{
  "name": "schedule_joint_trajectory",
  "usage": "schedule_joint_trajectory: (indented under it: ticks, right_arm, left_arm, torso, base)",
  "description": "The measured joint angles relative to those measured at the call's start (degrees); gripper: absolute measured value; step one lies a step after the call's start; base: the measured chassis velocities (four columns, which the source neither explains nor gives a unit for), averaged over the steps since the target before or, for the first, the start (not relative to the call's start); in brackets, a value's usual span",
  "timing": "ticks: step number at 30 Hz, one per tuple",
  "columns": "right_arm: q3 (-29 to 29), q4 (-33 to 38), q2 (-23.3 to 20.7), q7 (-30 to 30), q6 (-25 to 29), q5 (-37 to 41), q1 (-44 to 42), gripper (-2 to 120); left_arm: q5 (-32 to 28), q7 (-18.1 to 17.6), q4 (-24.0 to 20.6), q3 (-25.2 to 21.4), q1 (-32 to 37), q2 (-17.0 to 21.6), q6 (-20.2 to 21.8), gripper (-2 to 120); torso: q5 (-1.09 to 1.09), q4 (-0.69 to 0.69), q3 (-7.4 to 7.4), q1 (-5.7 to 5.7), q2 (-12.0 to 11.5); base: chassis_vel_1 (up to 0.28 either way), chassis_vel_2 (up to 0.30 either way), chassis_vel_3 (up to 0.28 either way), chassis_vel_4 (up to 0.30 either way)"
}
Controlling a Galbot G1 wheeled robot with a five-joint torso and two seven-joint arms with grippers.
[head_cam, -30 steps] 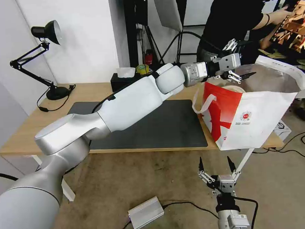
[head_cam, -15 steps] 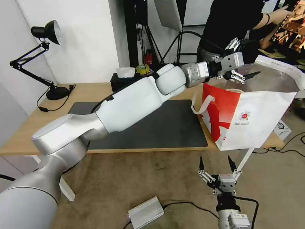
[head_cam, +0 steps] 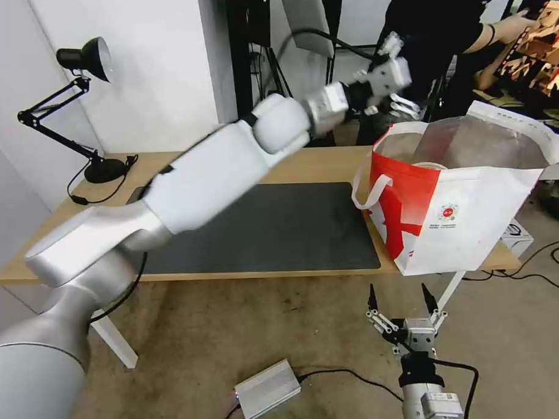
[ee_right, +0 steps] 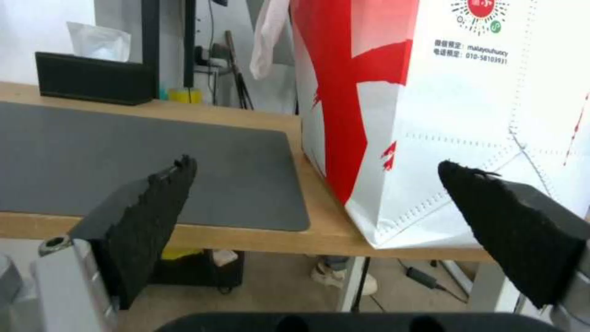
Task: Pick up the trash from the table and place it into the takeout bag.
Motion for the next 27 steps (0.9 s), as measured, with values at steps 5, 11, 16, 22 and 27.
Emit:
schedule_joint_trajectory:
  ticks: [5,11,16,22,27]
  right_arm:
    - [0.0,0.0,-0.1,0.0,-0.1,0.0,0.2,100]
    - [-0.1,0.0,-0.1,0.0,-0.3,0.0,0.6,100]
    - [0.0,0.1,-0.4,-0.1,-0.4,0.1,0.9,100]
    - [-0.1,0.3,-0.6,-0.1,-0.7,0.2,1.2,100]
    - [-0.3,0.5,-0.8,-0.2,-1.3,0.5,1.9,100]
  left_arm:
    - [-2.5,-1.4,-3.5,-2.9,1.4,6.4,1.7,100]
    - [-5.5,-3.6,-9.9,-7.9,5.0,16.1,4.1,100]
    - [-6.9,-5.5,-15.5,-14.3,12.1,24.4,6.1,100]
    - [-8.8,-7.8,-22.1,-22.2,23.8,31.3,7.8,100]
    - [-9.1,-9.2,-29.4,-35.1,38.4,35.8,8.9,100]
  torso:
    - [-0.01,0.03,0.0,0.0,0.0]
    - [0.0,-0.01,0.0,0.0,0.0]
    - [-0.01,0.01,0.0,-0.01,0.0]
    - [-0.04,0.03,0.01,0.0,0.0]
    - [0.01,0.01,0.0,-0.01,0.0]
  base:
    - [0.0,0.0,0.0,0.0]
    - [0.0,0.0,0.0,0.0]
    - [0.0,0.0,0.0,0.0]
    - [0.0,0.0,0.0,0.0]
    - [0.0,0.0,0.0,0.0]
